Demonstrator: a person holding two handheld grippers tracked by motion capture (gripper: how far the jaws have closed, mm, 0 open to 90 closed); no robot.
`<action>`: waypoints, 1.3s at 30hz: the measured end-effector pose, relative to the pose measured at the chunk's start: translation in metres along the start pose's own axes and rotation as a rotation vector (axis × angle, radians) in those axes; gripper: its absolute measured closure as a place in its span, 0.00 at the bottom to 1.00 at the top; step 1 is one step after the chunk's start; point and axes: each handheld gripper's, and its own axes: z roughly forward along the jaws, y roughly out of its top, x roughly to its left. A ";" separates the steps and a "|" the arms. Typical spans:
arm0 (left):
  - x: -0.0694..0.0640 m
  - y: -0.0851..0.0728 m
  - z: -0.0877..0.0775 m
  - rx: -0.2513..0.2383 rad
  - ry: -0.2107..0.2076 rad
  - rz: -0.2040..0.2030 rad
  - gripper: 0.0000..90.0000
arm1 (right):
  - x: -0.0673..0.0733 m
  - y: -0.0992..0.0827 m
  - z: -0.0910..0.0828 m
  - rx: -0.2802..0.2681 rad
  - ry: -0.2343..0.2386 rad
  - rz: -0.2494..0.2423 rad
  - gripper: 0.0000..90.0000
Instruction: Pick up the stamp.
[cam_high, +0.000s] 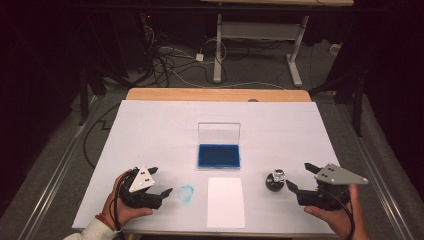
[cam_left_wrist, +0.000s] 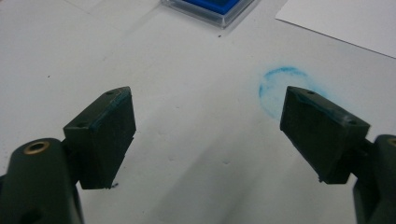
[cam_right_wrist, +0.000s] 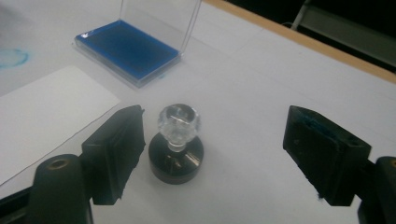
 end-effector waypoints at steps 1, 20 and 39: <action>0.000 0.000 0.000 0.002 0.001 0.000 0.20 | 0.000 0.000 0.000 0.000 0.000 0.000 0.25; -0.001 -0.002 0.003 0.031 -0.022 0.007 0.20 | 0.003 0.015 0.061 0.198 0.084 -0.052 0.40; -0.004 -0.002 0.005 0.044 -0.053 0.031 0.20 | 0.002 0.016 0.061 0.216 0.105 -0.067 0.63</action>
